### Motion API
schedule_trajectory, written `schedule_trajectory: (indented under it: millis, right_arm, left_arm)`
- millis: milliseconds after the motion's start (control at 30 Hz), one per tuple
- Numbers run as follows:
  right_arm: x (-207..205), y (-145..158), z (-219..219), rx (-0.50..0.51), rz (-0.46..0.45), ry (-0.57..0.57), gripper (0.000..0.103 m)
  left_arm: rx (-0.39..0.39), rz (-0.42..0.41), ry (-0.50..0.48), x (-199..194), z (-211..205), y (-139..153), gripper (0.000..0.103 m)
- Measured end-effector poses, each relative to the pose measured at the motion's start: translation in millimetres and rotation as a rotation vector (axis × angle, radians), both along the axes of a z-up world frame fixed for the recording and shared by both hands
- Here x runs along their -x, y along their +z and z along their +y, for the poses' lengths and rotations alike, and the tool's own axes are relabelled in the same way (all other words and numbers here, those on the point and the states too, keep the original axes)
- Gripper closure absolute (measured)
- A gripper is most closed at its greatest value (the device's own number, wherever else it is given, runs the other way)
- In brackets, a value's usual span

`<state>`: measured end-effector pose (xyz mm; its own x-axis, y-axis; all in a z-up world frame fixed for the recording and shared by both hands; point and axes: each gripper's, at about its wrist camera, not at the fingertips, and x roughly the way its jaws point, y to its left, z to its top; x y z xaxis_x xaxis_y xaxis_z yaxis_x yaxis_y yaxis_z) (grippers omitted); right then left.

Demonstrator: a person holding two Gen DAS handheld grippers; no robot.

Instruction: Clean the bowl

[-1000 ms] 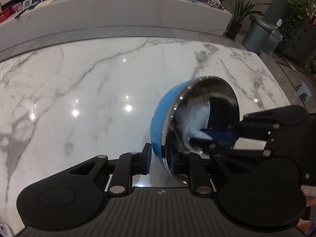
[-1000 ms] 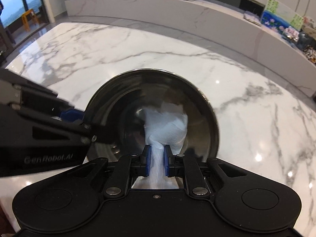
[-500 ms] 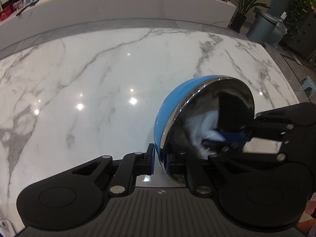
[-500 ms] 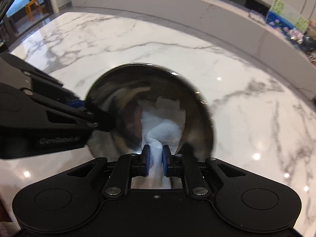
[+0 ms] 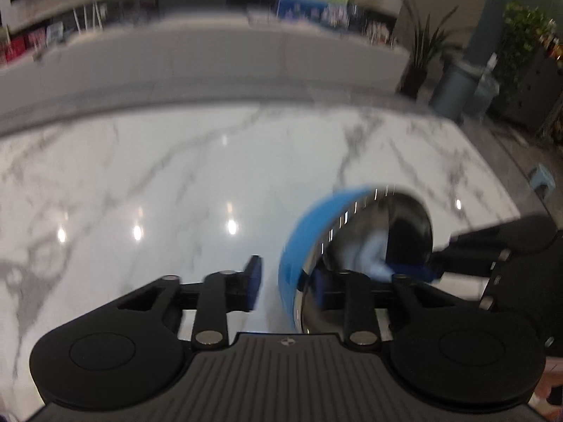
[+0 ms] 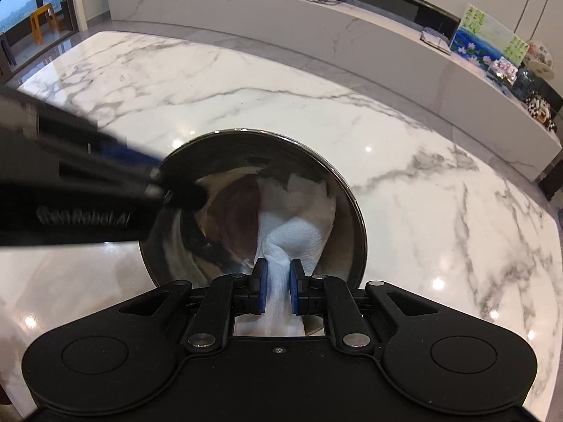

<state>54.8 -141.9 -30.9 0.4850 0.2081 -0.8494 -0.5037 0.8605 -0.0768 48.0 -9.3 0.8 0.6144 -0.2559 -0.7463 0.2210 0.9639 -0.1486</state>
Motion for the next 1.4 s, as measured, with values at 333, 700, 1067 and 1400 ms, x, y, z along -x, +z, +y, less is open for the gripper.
schedule_trajectory:
  millis: [333,700,1067,1400]
  right_arm:
    - [1.3,4.0,8.0,0.0,-0.014,0.025,0.093]
    - [-1.9,17.6,12.0,-0.049,-0.073,0.011,0.093]
    - [-16.5,11.4,13.5,-0.036,-0.062,-0.038,0.093]
    - [-20.1,5.0,19.4,-0.012,-0.063,-0.044,0.093]
  left_arm:
    - [0.022,-0.104,-0.036,-1.3,-11.8,5.6,0.085]
    - [0.077,0.121,0.124,-21.7,24.8,-16.9,0.094]
    - [0.078,0.227,0.063,-15.1,18.7,-26.4,0.095]
    - [0.117,0.104,0.081,-12.1,27.0,-8.1,0.082]
